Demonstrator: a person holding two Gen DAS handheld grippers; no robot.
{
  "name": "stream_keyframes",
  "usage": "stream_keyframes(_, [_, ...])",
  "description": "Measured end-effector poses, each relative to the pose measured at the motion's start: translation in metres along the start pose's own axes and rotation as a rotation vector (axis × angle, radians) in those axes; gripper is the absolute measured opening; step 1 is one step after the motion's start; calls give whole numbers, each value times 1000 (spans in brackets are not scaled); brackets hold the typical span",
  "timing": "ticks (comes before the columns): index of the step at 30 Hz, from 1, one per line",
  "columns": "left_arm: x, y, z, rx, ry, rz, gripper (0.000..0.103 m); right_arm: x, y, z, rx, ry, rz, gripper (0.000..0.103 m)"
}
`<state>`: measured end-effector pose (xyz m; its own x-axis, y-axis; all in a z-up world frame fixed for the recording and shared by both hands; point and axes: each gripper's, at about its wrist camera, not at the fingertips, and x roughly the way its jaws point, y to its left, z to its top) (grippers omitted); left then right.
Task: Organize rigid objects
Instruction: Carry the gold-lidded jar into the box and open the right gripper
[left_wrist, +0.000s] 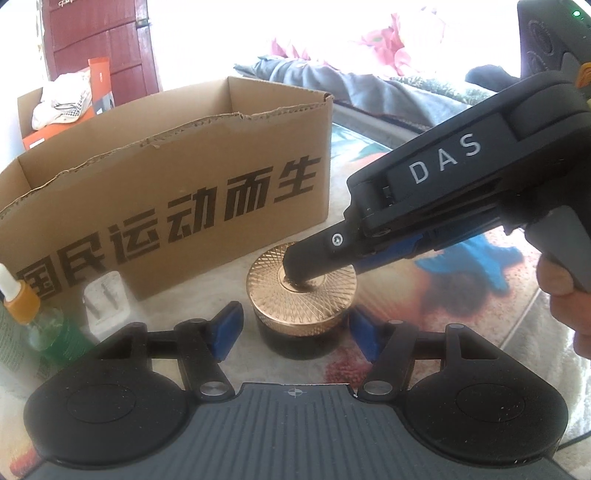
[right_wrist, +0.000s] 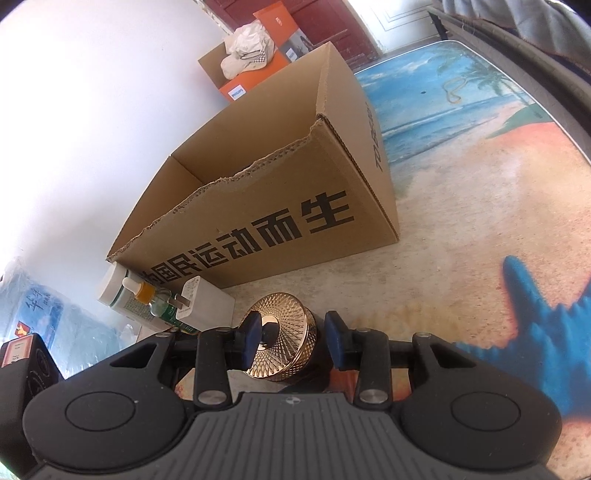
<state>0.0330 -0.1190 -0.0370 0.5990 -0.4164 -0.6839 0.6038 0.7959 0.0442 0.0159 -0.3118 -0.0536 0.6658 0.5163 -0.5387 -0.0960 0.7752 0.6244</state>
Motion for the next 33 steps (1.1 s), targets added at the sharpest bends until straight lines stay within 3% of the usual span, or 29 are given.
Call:
stream_keyframes(6, [1, -1, -1, -8, -5, -9, 57, 2, -2, 1, 16, 8, 15, 42])
stream_keyframes(16, [-5, -7, -3, -22, -4, -3, 55, -2, 5, -5, 0, 0, 6, 44])
stream_keyframes(20, [-21, -7, 4, -37, -38, 5, 55, -16, 19, -3, -35, -26, 9, 44])
stream_keyframes(28, [-77, 8, 46, -44, -176, 75, 55, -52, 74, 29, -186, -133, 69, 44])
stream_keyframes(33, [-89, 33, 83, -50, -201, 117, 55, -52, 103, 71, -272, -152, 97, 44])
